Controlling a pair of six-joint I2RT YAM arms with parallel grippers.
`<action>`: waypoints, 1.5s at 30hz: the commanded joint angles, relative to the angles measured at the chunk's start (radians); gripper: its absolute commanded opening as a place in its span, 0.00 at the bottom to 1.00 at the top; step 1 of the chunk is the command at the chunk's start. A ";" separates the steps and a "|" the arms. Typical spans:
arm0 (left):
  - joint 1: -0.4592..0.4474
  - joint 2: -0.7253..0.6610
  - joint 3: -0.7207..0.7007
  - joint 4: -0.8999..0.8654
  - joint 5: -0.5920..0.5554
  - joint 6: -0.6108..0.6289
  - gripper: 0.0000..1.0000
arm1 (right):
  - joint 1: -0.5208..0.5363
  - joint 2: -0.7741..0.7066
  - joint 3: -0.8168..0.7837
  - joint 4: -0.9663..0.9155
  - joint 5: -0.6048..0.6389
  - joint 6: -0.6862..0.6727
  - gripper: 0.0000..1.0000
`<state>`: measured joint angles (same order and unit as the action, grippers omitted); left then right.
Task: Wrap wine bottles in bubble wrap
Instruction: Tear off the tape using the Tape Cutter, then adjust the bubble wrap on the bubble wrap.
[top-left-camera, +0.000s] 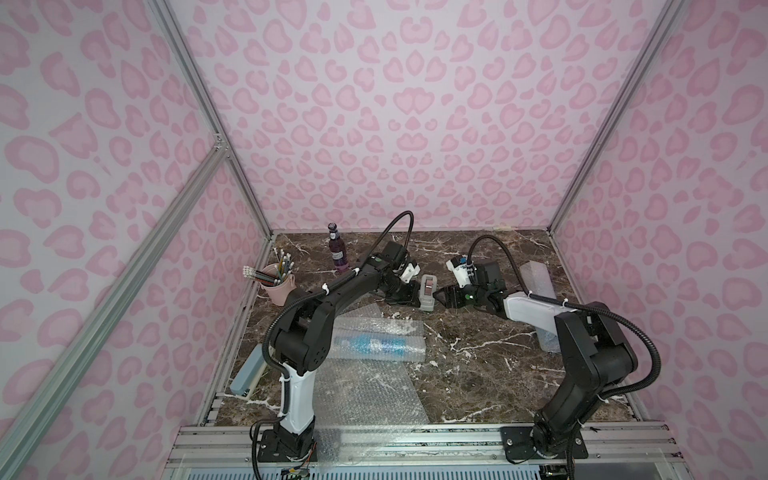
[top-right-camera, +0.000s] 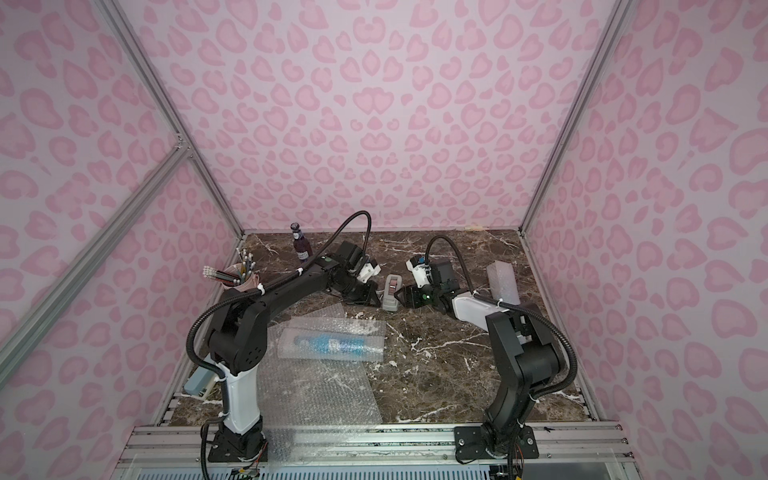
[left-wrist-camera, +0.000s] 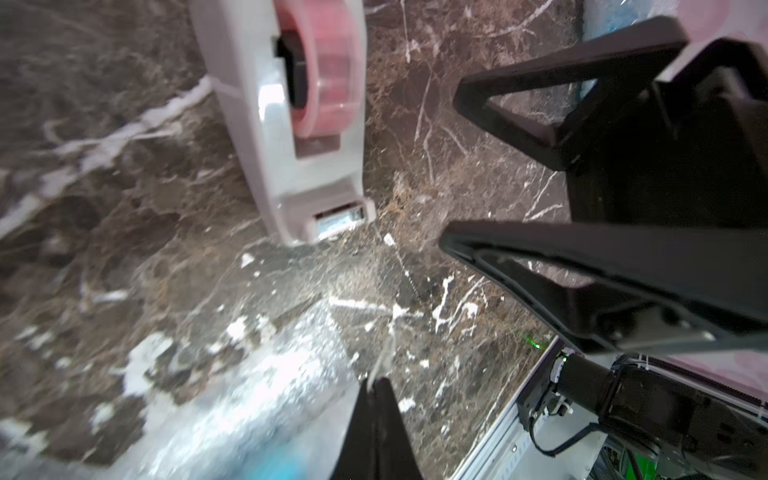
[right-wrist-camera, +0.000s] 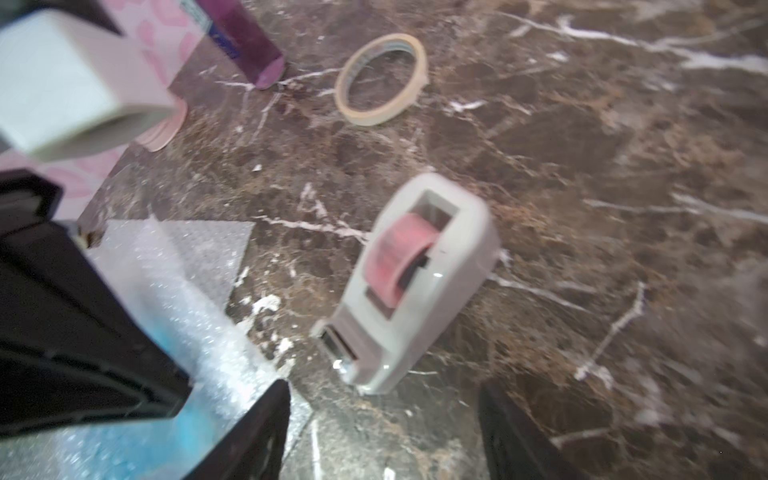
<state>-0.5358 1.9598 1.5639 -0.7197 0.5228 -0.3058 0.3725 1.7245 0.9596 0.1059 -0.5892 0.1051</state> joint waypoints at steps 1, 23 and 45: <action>0.031 -0.068 -0.008 -0.140 -0.052 0.074 0.03 | 0.064 0.008 0.020 -0.048 -0.084 -0.119 0.82; 0.292 -0.428 -0.177 -0.374 -0.039 0.172 0.02 | 0.266 0.529 0.557 -0.436 -0.366 -0.323 0.99; 0.302 -0.430 -0.194 -0.400 -0.041 0.193 0.02 | 0.306 0.475 0.559 -0.640 -0.368 -0.482 0.86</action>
<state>-0.2348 1.5311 1.3716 -1.1038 0.4786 -0.1291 0.6743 2.2127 1.5383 -0.5064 -1.0039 -0.3630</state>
